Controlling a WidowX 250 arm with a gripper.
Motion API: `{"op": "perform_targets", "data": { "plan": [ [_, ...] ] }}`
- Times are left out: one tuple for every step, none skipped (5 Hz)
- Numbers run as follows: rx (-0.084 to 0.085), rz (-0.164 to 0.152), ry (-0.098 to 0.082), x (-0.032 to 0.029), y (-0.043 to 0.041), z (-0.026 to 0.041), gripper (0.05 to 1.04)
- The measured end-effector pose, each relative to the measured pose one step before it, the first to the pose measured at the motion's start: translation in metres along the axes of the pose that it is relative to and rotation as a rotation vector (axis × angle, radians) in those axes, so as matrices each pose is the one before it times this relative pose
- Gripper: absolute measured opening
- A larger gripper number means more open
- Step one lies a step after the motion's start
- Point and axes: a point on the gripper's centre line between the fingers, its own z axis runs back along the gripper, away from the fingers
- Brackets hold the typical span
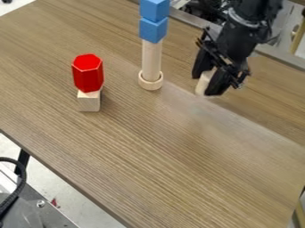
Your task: Put the cylinder down to the right
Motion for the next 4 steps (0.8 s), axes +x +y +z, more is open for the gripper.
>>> {"op": "perform_targets", "data": {
  "plan": [
    [-0.0864,0.0398,-0.0307,-0.00632,0.00965,-0.01461,0.549],
    [-0.0273,0.0214,-0.0023,-0.00508,0.00429,-0.00708,0.549],
    [-0.0133,0.0012,0.0024,-0.00386,-0.00017,-0.0069,0.549],
    [0.0029,0.0046,0.0044,-0.00334,0.00222,-0.00468,0.608]
  ]
}}
